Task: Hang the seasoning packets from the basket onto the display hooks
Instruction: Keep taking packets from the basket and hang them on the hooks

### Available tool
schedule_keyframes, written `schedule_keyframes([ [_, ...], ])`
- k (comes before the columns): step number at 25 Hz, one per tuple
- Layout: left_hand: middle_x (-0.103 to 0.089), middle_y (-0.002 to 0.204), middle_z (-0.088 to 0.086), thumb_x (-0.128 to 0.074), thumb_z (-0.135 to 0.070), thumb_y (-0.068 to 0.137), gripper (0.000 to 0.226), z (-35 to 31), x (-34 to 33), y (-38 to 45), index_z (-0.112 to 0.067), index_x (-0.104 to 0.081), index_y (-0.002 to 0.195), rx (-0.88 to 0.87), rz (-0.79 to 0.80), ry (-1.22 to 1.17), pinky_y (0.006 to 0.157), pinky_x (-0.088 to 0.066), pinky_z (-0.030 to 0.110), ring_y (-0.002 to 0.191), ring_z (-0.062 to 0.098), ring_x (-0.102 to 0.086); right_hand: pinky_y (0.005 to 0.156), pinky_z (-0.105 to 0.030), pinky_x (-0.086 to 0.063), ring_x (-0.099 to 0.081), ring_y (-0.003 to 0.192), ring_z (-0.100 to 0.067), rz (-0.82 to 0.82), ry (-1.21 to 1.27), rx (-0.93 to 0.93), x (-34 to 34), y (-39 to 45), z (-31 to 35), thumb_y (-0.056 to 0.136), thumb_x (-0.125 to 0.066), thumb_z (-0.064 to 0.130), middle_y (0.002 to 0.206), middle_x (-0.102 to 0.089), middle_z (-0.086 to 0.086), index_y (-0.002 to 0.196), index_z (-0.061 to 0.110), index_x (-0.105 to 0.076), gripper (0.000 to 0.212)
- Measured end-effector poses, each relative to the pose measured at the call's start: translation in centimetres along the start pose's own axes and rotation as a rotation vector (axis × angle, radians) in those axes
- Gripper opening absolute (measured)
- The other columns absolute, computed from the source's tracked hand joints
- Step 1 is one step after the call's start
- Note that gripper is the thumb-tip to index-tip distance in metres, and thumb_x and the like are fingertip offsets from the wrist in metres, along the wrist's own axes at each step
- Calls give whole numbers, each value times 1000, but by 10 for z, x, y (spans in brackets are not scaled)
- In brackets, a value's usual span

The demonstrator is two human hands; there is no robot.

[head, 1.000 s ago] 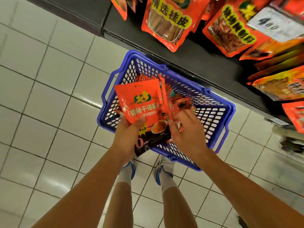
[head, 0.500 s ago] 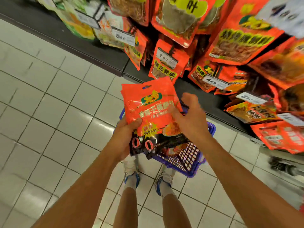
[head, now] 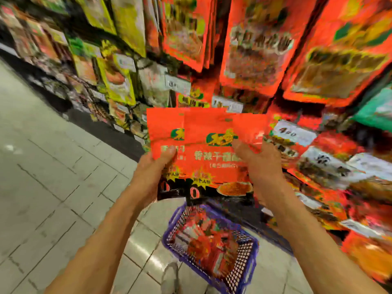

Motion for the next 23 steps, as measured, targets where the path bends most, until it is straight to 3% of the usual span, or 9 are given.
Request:
schedule_keyframes([
  [2,-78,104,6,-76,-27,81,21,-63,-8,-6,-20,-76,101,-132,26,-36,86,-59,41,94,22,-75,67,-32,-52,-60,68,-11,-18,2,119,7,2,67,73,-73,32,69,-69,10,69,27,-75,7],
  [5,-78,102,4,-67,-18,89,19,-148,-17,-9,-21,-72,107,-269,8,-100,81,-60,40,90,21,-75,65,-27,-56,-65,65,-6,-100,17,276,13,7,158,69,-72,28,70,-74,13,75,33,-77,9],
  [9,-77,112,0,-60,-45,93,42,-242,-27,-6,-23,-63,128,-389,101,-131,81,-61,38,99,19,-74,71,-44,-61,-73,75,-20,-155,136,338,12,8,253,83,-75,38,81,-78,1,77,34,-79,8],
  [12,-78,107,3,-58,-36,98,27,-289,-30,5,-25,-69,121,-436,137,-125,75,-62,38,92,20,-76,66,-41,-62,-73,71,-17,-244,136,424,13,14,299,94,-70,29,78,-78,1,75,28,-79,21],
  [16,-78,93,9,-59,-18,97,12,-344,-31,22,-17,-71,99,-453,184,-91,75,-61,45,74,24,-73,60,-40,-60,-72,64,-19,-309,164,473,9,31,356,95,-67,14,74,-76,-1,87,17,-70,9],
  [19,-72,88,9,-60,-14,94,10,-367,-35,30,-18,-69,97,-482,199,-87,75,-57,43,69,24,-68,59,-38,-57,-68,55,-18,-385,231,420,5,48,377,94,-68,21,64,-73,2,86,18,-69,8],
  [23,-78,89,6,-60,-21,98,12,-381,-50,34,-16,-70,103,-519,312,-82,70,-60,40,74,24,-73,60,-35,-60,-74,62,-17,-448,193,446,-7,69,390,93,-71,30,69,-76,1,87,16,-71,15],
])
Point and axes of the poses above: each hand's wrist, its own y-axis towards the middle knuckle, its own x-axis out of the back of the hand, z = x × y, the point moved 1 cm from there along y, towards the middle knuckle
